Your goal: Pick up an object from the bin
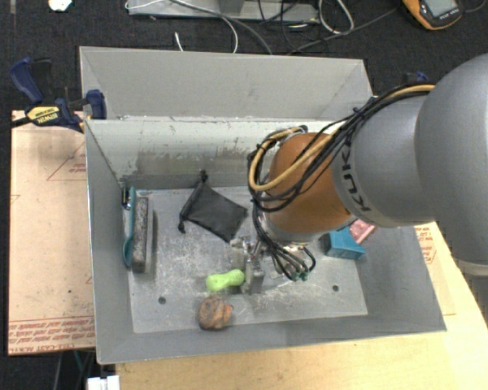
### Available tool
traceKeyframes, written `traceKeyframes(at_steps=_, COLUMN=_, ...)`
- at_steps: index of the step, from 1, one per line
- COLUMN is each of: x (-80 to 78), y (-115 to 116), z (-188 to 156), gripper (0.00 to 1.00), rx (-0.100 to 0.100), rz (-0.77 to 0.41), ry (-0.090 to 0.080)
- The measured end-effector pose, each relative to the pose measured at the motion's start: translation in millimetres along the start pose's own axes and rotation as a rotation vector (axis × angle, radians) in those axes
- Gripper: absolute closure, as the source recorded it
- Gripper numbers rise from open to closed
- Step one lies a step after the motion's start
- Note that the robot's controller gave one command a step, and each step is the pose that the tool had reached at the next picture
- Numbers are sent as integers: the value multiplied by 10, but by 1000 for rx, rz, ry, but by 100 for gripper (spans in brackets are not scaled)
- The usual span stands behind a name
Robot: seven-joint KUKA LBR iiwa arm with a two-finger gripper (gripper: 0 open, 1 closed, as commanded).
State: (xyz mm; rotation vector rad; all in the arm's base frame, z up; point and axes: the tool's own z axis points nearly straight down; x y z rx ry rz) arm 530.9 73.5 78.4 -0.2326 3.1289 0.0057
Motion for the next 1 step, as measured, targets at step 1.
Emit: traceKeyframes(at_steps=1, x=-38, y=151, z=-1535, gripper=100, rx=-1, rz=-72, ry=-4)
